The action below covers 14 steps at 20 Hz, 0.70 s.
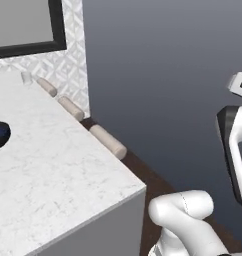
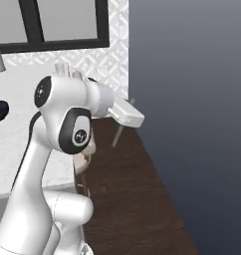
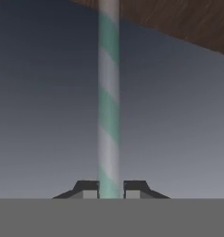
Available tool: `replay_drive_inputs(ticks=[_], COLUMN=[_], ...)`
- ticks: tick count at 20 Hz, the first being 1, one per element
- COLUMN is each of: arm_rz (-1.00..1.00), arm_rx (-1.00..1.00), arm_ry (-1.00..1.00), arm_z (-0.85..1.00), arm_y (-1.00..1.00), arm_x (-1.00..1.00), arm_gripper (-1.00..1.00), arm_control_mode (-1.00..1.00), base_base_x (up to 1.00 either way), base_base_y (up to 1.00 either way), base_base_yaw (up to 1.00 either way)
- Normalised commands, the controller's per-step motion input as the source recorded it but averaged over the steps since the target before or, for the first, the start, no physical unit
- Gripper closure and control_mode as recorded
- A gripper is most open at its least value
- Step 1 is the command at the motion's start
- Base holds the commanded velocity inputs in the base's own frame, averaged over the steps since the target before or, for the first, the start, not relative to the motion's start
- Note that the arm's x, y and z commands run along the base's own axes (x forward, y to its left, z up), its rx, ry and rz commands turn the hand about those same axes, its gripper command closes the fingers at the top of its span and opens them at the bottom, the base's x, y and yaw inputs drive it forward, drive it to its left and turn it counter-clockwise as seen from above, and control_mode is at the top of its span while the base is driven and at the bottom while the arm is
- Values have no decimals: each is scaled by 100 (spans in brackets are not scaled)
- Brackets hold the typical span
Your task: Take a straw from the drawer in front and place it inside the glass cup on the dining counter.
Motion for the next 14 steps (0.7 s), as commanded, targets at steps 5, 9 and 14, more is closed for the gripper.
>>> replay_drive_inputs(ticks=[5,9,14], arm_rz=[0,0,0], arm_rx=[0,0,0], arm_ry=[0,0,0], arm_z=[0,0,0], arm_y=[0,0,0], arm_x=[0,0,0], arm_gripper=[100,100,100], arm_control_mode=[100,100,100], base_base_x=[48,37,65], base_base_y=[-76,-84,-70], base_base_yaw=[26,27,34])
